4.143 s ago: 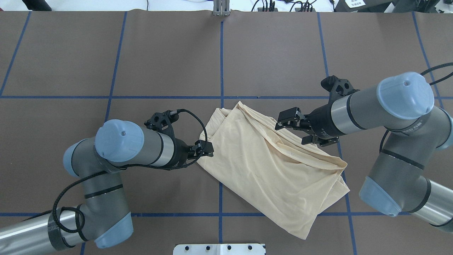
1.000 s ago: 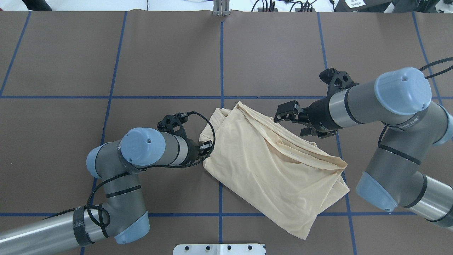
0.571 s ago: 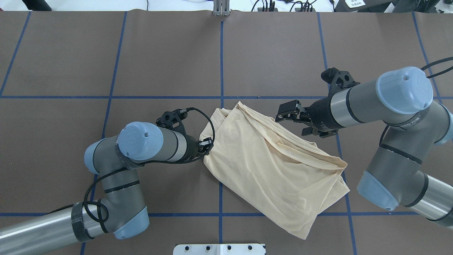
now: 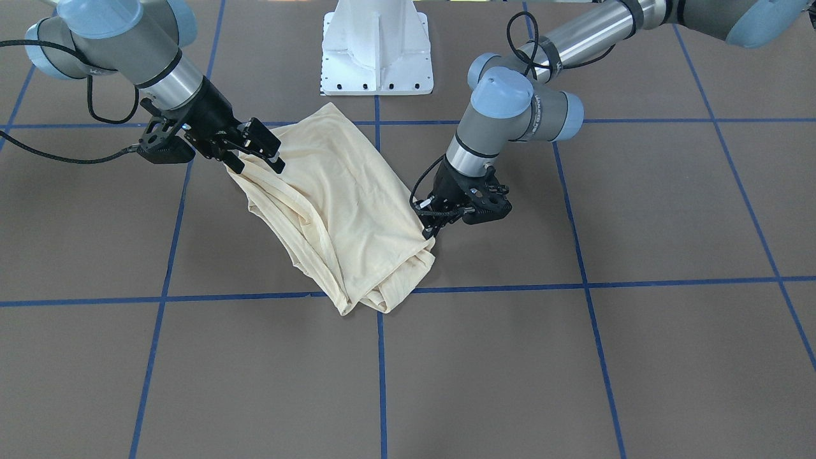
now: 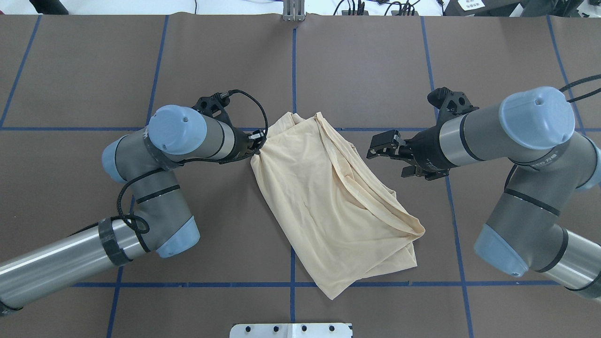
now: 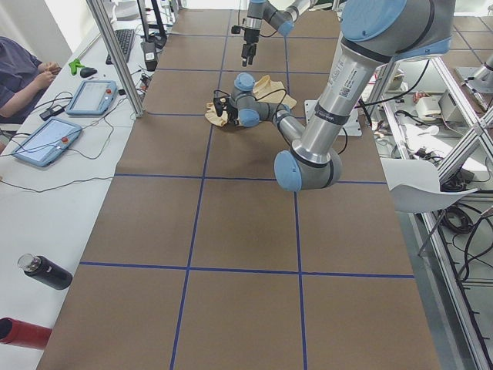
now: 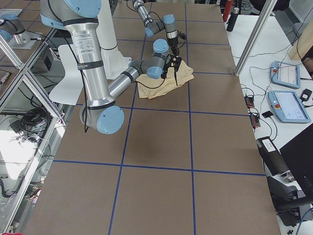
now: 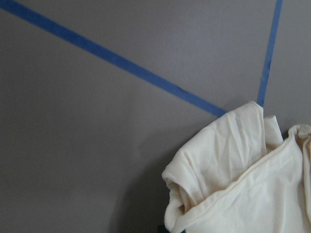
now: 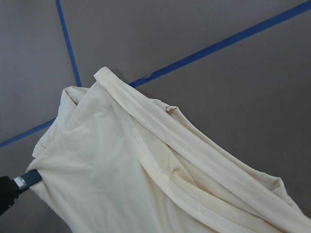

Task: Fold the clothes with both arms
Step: 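Pull the shirt farther from the robot with the left gripper, rotating it upright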

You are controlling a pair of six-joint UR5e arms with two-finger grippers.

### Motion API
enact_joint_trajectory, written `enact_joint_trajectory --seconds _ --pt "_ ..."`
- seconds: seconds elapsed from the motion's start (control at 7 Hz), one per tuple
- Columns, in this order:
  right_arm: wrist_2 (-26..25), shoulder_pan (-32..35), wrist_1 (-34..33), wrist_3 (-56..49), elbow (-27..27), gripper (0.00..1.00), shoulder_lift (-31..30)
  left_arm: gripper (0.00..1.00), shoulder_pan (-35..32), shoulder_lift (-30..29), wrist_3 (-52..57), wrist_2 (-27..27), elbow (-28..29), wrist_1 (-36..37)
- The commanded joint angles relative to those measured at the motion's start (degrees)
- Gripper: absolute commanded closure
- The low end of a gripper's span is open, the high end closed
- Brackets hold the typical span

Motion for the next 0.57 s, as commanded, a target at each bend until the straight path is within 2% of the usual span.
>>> enact_joint_trajectory --seconds 0.0,0.14,0.29,0.43 --pt "-0.8 -0.1 0.0 0.0 -1.5 0.0 0.0 1.0 -3.4 -6.3 2.0 0.1 9.2 -0.5" --pt "-0.8 -0.1 0.0 0.0 -1.5 0.0 0.0 1.0 -4.5 -9.4 3.2 0.4 13.3 -1.3" --pt "-0.8 0.0 0.0 0.0 -1.5 0.0 -0.1 1.0 -4.9 -11.0 3.6 0.7 17.2 -6.1" --pt "-0.9 0.0 0.0 0.0 -1.5 0.0 -0.2 1.0 -5.2 -12.4 4.2 3.3 20.6 -10.9"
